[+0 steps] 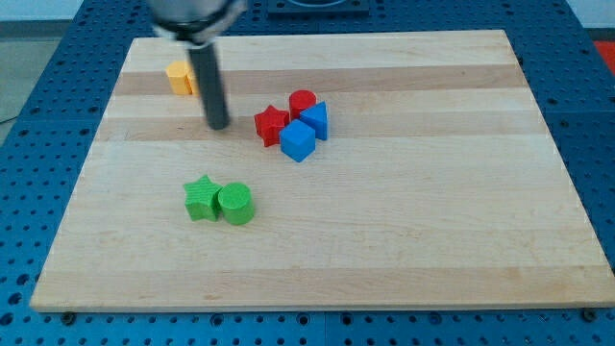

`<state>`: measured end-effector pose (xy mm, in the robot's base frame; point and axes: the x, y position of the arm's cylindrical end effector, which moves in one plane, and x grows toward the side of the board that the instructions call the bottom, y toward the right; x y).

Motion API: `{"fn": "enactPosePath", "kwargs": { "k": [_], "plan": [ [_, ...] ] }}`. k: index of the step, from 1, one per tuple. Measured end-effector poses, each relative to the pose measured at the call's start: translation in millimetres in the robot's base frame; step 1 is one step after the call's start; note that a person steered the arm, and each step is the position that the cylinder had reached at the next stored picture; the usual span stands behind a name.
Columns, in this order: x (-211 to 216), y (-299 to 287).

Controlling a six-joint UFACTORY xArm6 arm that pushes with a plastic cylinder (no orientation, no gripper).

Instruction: Slide the green star along with green circle slightly right

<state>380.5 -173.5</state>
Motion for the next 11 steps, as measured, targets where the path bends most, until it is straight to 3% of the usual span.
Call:
{"fn": "enactPosePath", "kwargs": {
  "k": [1, 2, 3, 5, 7, 8, 10, 11],
  "plan": [
    [27.2, -81.1],
    [84.9, -95.0],
    [107.0, -57.8],
    [107.3, 71.7],
    [121.1, -11.9],
    [145.6, 11.1],
    [136.2, 160.1],
    [136.4, 181.0]
  ]
}}
